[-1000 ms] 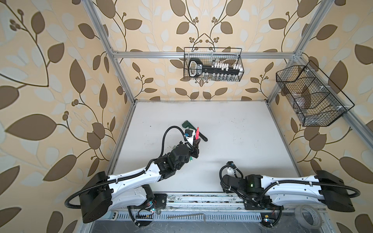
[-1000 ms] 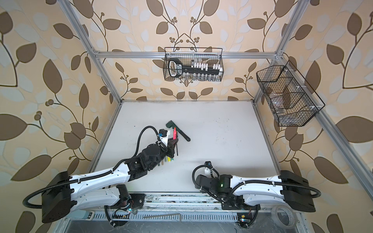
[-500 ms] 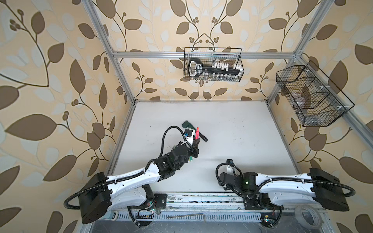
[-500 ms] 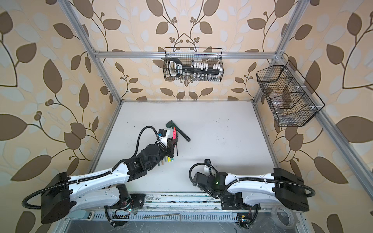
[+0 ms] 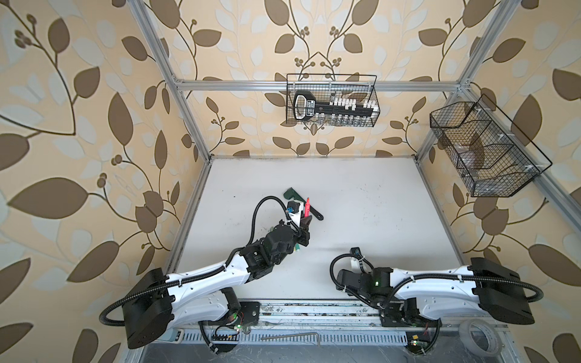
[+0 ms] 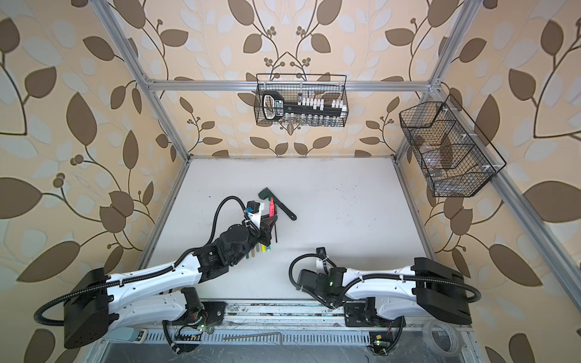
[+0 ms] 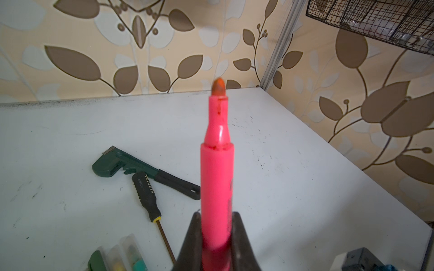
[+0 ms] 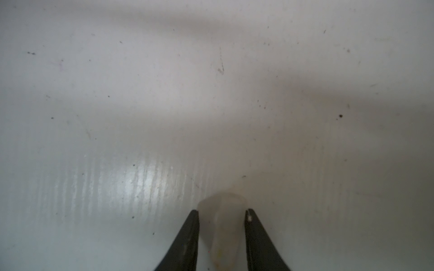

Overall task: Insert the pens into the pen caps
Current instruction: 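Lower the open right gripper around the translucent cap and close on it, then lift the cap with the right gripper and carry it toward the pink highlighter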

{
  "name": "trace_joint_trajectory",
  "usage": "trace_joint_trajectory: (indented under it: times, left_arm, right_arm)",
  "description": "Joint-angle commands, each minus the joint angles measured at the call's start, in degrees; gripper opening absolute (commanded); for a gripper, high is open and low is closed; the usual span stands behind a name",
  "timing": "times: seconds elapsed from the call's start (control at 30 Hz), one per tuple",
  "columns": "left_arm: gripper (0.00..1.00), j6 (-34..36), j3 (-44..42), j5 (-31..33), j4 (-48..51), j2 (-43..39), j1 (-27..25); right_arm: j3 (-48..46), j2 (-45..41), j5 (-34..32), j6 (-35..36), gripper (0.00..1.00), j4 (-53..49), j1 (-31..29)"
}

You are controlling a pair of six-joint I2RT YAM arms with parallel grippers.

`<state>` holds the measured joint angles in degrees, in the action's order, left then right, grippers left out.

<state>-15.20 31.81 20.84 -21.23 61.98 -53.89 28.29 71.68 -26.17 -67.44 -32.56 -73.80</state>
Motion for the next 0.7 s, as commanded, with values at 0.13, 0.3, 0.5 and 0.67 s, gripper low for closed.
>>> trace_joint_trajectory:
  times: [0.13,0.3,0.5,0.67]
  left_arm:
    - [0.00,0.47,-0.10,-0.80,-2.67,-1.16,0.45]
    - [0.00,0.17,-0.28,-1.28,-2.80,-1.16,0.46]
    - [0.00,0.00,-0.09,-3.04,-3.02,-0.94,0.49]
    - [0.00,0.91,-0.68,-7.81,-4.96,-0.28,0.38]
  right_arm:
    - [-0.01,3.36,0.69,-0.22,0.21,-2.82,-0.73]
    - [-0.58,2.33,0.64,-0.40,0.14,-1.55,-0.73]
    - [-2.31,-3.07,-1.40,-2.38,0.08,-0.22,-0.64]
    - [-4.07,-11.69,-6.02,-4.27,0.05,0.20,-0.17]
